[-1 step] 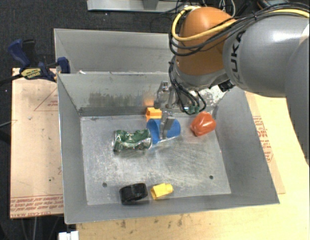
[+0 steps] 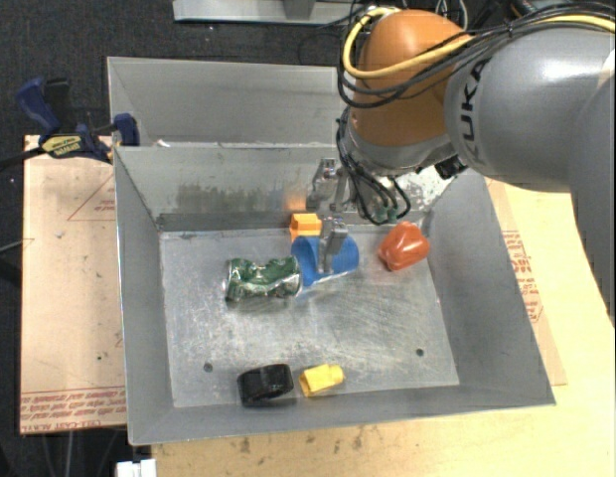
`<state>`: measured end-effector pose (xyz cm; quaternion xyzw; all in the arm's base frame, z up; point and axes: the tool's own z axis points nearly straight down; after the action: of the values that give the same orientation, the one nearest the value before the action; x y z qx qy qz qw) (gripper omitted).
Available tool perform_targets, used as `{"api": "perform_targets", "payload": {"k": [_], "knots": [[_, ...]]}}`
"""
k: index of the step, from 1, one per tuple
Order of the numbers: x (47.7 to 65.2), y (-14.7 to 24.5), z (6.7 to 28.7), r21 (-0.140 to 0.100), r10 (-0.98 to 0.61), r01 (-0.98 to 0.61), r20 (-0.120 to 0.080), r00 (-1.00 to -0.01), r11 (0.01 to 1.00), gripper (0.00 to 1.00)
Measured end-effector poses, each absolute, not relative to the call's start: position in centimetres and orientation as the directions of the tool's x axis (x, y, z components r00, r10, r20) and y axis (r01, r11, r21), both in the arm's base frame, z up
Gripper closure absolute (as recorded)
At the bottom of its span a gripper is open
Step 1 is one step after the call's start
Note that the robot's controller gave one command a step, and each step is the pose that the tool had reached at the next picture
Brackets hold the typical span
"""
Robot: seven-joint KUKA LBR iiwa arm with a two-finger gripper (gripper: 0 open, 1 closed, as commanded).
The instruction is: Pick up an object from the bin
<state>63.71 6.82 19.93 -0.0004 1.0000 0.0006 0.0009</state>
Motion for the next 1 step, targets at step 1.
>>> {"api": "perform_targets", "payload": {"k": [1], "knots": [[63.48,9.15,14.34,0.001,-0.123,-0.123,-0.005,-0.992,0.992,0.00]]}}
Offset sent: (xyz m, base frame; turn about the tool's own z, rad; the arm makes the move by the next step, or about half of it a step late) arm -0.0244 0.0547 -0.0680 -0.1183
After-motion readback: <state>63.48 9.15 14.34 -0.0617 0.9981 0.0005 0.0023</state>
